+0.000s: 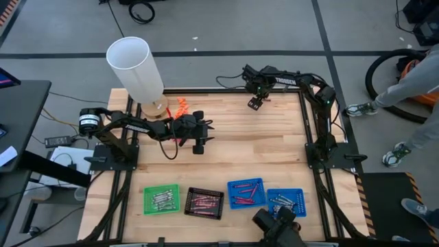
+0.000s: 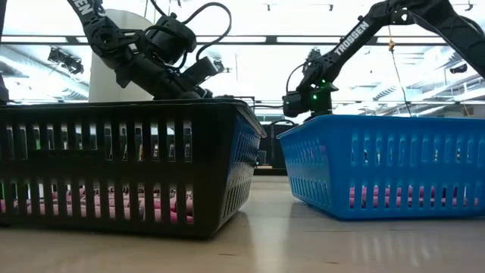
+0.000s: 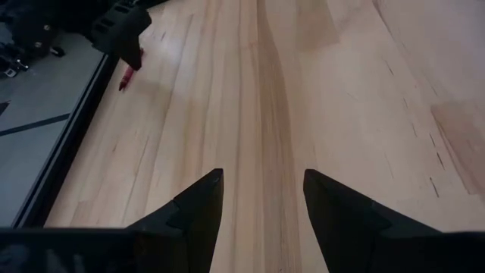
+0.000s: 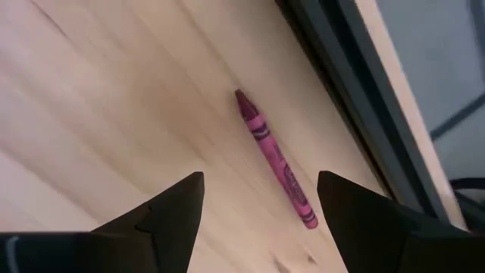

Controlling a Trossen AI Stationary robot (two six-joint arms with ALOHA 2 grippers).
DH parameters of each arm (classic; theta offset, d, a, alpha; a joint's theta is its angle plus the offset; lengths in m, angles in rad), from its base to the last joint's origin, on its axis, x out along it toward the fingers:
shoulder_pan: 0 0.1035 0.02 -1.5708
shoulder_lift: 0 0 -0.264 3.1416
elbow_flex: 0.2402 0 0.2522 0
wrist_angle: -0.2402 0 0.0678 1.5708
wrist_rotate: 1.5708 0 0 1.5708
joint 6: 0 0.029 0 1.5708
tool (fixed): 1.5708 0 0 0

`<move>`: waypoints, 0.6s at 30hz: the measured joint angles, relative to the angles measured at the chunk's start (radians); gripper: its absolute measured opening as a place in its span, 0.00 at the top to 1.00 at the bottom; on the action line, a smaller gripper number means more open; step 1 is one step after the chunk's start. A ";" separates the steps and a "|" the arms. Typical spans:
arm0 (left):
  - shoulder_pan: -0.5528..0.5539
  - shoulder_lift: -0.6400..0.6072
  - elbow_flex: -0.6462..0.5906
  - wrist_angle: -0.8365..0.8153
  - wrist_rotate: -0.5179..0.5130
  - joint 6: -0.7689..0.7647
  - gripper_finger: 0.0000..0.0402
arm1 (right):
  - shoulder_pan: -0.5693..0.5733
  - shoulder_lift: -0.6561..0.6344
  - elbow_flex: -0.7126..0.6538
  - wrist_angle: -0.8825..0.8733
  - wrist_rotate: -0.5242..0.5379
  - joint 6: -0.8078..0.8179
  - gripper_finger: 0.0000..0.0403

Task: Sort crayons
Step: Put the red crayon into the left blue bin

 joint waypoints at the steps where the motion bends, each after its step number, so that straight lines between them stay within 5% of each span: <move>1: 0.000 0.000 0.000 0.000 0.000 0.000 0.52 | -0.013 0.000 0.000 -0.002 -0.020 -0.008 0.34; 18: 0.000 0.000 0.000 0.000 0.000 -0.002 0.52 | -0.077 0.000 -0.028 0.033 -0.087 -0.014 0.47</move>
